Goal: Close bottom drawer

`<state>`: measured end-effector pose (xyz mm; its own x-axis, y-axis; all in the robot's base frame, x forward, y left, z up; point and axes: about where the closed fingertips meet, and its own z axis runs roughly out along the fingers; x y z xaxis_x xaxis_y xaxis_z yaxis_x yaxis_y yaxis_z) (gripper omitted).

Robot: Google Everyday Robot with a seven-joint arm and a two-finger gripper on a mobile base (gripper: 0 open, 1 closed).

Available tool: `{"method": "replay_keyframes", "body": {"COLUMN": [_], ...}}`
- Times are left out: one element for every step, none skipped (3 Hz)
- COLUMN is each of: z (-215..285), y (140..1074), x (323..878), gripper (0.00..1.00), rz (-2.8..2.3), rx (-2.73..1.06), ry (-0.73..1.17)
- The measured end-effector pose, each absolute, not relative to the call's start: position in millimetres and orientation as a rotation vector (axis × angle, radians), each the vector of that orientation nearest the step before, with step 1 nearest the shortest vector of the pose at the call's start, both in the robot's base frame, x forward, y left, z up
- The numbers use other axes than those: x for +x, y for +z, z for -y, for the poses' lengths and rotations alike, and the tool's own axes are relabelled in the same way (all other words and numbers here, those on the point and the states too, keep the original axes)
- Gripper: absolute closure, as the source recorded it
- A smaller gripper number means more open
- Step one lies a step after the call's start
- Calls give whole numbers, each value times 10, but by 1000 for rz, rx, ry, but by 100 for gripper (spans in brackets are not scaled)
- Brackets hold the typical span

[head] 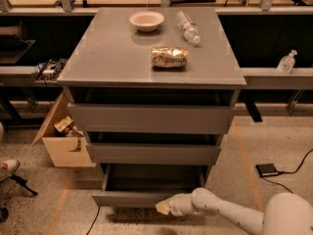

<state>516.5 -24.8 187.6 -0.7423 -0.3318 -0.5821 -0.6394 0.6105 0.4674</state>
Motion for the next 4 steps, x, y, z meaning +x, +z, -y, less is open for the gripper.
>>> {"method": "replay_keyframes", "body": {"z": [200, 135, 10, -89], "y": [1952, 2066, 2169, 2218], "x": [5457, 5737, 5993, 6112], "gripper": [100, 100, 100, 100], "rz": [-2319, -2240, -2177, -2151], "rx": [-747, -727, -732, -754], "ry": [899, 855, 827, 821]}}
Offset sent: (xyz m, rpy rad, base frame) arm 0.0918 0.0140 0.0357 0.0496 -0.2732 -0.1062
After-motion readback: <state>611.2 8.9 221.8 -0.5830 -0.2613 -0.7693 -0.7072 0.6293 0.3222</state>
